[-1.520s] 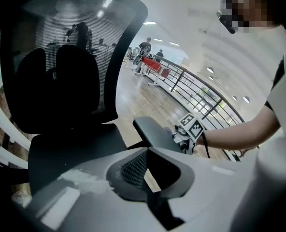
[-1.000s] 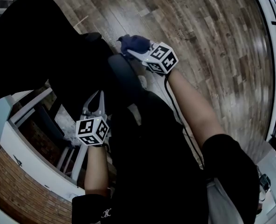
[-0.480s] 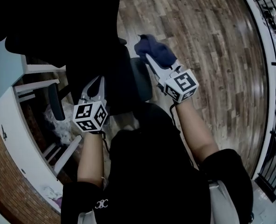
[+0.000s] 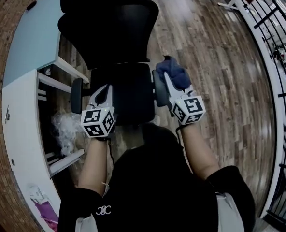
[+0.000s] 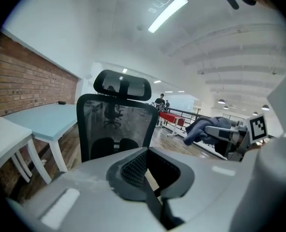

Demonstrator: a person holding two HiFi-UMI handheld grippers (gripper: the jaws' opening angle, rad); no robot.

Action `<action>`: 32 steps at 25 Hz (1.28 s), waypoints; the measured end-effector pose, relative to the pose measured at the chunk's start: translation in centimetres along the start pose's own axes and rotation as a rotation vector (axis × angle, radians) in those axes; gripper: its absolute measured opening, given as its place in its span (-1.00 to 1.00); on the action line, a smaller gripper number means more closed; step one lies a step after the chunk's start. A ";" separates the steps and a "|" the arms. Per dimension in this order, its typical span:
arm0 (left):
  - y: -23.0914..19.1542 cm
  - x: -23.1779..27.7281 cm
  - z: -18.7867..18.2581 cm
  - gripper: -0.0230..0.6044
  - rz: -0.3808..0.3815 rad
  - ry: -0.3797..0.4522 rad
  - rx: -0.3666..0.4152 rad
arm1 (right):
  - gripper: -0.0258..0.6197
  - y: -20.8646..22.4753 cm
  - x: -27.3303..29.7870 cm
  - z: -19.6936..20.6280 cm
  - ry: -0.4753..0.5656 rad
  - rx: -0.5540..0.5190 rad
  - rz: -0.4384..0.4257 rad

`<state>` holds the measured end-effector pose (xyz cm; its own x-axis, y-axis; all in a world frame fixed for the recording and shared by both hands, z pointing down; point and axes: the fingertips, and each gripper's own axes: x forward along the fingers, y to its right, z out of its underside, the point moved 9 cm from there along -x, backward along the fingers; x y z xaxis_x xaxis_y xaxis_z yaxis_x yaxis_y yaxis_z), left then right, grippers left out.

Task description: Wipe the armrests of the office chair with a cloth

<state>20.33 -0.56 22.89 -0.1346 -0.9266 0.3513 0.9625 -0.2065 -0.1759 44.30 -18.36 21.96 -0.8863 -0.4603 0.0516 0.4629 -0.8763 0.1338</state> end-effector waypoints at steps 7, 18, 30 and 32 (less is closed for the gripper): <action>0.0 -11.8 3.6 -0.91 0.016 0.060 -0.004 | -0.73 -11.4 -9.0 -0.4 0.075 -0.088 -0.058; -2.8 -20.8 4.7 -0.91 0.054 0.089 -0.031 | -0.73 -20.2 -14.4 -1.3 0.116 -0.118 -0.031; 11.3 -30.3 9.4 -0.91 -0.028 0.092 0.024 | -0.73 -18.9 -29.5 -0.7 0.086 -0.030 -0.076; 13.7 -32.7 11.3 -0.91 -0.044 0.081 0.023 | -0.73 -19.2 -32.8 0.0 0.079 -0.061 -0.081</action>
<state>40.59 30.45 19.44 -0.1942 -0.9393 0.2829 0.9602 -0.2410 -0.1410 64.49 13.52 17.75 -0.9180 -0.3949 -0.0357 0.3917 -0.9172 0.0734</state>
